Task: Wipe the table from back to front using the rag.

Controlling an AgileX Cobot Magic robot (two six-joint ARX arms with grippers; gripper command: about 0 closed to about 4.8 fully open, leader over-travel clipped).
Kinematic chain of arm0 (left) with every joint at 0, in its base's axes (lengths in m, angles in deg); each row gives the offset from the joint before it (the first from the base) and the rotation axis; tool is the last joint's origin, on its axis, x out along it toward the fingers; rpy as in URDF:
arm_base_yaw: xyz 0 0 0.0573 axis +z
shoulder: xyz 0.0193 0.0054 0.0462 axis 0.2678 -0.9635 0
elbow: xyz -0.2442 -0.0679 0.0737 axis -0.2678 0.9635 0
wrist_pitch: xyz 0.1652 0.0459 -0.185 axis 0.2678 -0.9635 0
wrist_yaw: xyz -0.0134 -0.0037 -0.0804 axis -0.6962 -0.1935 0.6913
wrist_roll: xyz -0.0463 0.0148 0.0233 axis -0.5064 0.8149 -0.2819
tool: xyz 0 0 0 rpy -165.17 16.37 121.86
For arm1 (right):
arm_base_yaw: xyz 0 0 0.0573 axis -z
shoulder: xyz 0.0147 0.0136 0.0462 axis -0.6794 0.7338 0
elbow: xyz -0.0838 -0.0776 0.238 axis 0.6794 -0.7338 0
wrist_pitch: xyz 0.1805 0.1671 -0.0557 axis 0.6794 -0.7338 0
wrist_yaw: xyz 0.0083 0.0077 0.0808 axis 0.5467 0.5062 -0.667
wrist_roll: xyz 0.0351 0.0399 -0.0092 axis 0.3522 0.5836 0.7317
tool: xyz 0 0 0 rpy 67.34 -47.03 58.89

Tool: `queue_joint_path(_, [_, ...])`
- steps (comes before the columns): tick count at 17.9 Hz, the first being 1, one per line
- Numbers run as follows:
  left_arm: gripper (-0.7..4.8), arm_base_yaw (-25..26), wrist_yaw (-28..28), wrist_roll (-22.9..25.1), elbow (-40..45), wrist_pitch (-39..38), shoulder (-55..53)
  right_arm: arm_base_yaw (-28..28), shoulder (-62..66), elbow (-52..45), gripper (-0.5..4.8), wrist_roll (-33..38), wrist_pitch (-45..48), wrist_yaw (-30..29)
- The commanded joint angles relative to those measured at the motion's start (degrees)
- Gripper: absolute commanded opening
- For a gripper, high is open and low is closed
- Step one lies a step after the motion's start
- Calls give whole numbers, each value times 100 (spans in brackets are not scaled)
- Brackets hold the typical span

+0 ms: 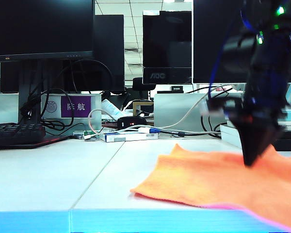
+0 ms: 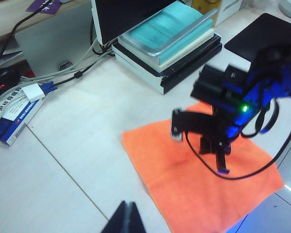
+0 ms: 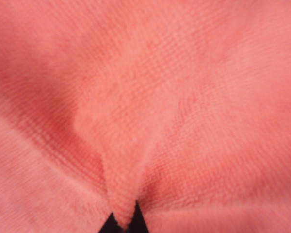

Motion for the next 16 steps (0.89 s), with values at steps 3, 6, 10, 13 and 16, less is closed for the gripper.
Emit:
queue_joint_path(3, [-3,-4,31,11,-35,72,15,-9,-1012,643,-1,28,-568,17])
queue_joint_path(6, [-3,-4,31,11,-35,72,15,-9,-1974,715,-1,138,-699,42])
queue_joint_path(10, [-3,-4,31,11,-35,72,15,-9,-2964,715,-1,225,-1368,225])
queue_joint_path(13, [-3,-4,31,11,-35,74,15,-9,-3366,715,-1,470,-1805,205])
queue_joint_path(16, [-3,-4,33,9,-37,74,15,-9,-3386,710,-1,680,-2164,417])
